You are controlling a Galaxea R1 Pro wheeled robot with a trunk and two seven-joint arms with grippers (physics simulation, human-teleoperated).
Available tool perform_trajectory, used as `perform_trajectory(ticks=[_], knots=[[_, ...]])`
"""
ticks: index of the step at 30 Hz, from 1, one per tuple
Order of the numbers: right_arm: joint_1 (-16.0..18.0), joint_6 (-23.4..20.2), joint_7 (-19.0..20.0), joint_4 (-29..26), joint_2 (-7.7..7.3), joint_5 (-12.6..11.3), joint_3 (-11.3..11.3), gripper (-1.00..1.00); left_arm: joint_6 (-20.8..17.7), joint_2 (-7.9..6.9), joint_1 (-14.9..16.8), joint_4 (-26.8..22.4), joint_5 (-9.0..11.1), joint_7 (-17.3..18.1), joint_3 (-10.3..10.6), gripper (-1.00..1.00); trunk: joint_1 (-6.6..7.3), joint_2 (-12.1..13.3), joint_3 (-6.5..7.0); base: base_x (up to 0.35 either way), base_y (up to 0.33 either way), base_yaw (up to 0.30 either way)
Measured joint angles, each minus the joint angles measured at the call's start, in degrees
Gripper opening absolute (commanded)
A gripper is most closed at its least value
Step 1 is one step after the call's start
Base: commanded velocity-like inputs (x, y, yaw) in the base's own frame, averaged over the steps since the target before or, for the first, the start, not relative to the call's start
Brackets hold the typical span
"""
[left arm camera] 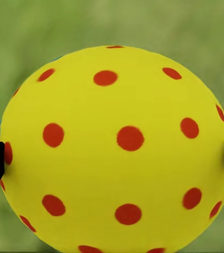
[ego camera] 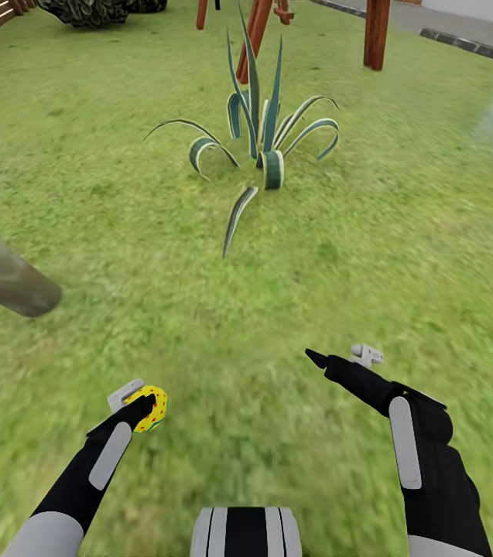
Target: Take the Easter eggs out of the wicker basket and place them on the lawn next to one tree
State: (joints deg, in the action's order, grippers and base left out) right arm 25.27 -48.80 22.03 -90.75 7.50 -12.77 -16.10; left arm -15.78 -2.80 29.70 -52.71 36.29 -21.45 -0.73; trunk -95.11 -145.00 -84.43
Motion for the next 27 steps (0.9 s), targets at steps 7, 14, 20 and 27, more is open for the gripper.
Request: perform_trajectory(ticks=[7, 14, 20, 27], knots=[[0.0, 0.0, 0.0, 0.0, 0.0, 0.0, 0.0, 1.0, 0.0, -0.02, 0.0, 0.0, -0.01, 0.0, 0.0, -1.0, -0.08, -0.04, -0.66, 0.0, 0.0, 0.0], [0.0, 0.0, 0.0, 0.0, 0.0, -0.03, 0.0, 1.0, -0.18, -0.01, 0.03, -1.78, -0.48, -0.08, -0.06, -1.0, -0.18, -0.12, -1.78, 0.0, 0.0, 0.0], [0.0, 0.0, 0.0, 0.0, -0.01, -0.03, 0.0, 1.0, -0.18, -0.01, 0.03, -1.78, -0.48, -0.08, -0.06, -1.0, -0.18, -0.12, -1.78, 0.0, 0.0, 0.0], [0.0, -0.01, 0.0, 0.0, 0.0, -0.03, 0.0, 1.0, 0.08, -0.08, 0.03, -1.78, -0.46, -0.04, -0.04, 1.0, -0.19, -0.11, -1.78, 0.0, 0.0, 0.0]])
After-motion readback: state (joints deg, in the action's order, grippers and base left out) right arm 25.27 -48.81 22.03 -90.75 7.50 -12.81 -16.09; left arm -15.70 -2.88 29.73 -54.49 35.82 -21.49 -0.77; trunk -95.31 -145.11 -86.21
